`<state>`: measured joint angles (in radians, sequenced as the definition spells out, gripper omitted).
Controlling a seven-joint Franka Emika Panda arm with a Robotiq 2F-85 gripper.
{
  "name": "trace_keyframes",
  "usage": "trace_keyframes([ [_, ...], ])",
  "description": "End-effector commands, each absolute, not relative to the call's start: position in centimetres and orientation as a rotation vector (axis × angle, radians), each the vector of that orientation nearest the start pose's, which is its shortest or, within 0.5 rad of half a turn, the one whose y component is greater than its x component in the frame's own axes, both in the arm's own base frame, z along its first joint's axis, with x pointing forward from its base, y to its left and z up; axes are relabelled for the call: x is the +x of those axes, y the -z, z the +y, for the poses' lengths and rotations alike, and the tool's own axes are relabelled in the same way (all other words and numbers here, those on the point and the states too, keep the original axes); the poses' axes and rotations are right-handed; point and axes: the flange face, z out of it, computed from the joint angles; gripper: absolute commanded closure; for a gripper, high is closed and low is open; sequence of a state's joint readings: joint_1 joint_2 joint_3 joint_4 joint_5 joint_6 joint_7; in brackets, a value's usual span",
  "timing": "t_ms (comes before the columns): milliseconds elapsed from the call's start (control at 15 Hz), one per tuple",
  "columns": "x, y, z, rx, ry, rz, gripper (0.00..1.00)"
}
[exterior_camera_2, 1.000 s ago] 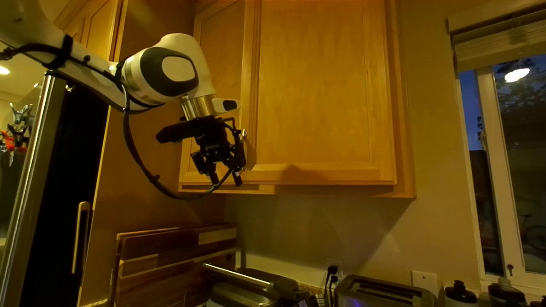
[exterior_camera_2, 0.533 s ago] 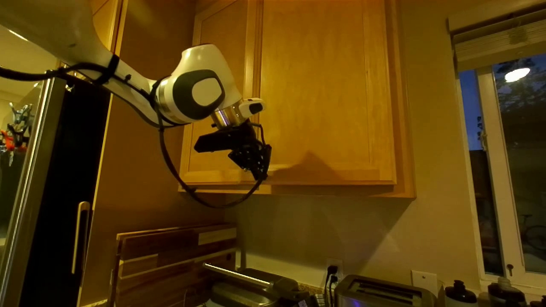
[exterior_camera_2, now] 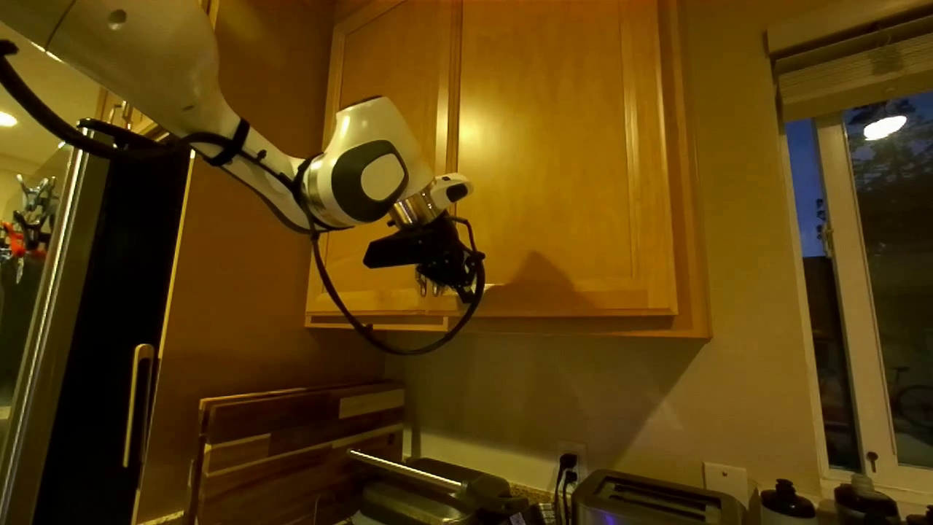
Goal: Open the right cabinet door and put the brown object then close the cabinet door
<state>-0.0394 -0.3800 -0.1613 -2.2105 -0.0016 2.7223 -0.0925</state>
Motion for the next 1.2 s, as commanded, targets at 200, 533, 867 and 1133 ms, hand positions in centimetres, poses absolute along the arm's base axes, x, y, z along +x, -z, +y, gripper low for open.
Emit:
trace_keyframes([
  [200,48.0,-63.9,-11.7,-2.93,1.319,0.238,1.0],
  [533,45.5,-60.6,-12.4,-3.065,0.969,0.275,1.0],
  [867,43.4,-56.7,-12.5,-3.215,0.449,0.35,1.0],
  [1133,41.8,-54.2,-12.2,-3.277,0.068,0.411,1.0],
])
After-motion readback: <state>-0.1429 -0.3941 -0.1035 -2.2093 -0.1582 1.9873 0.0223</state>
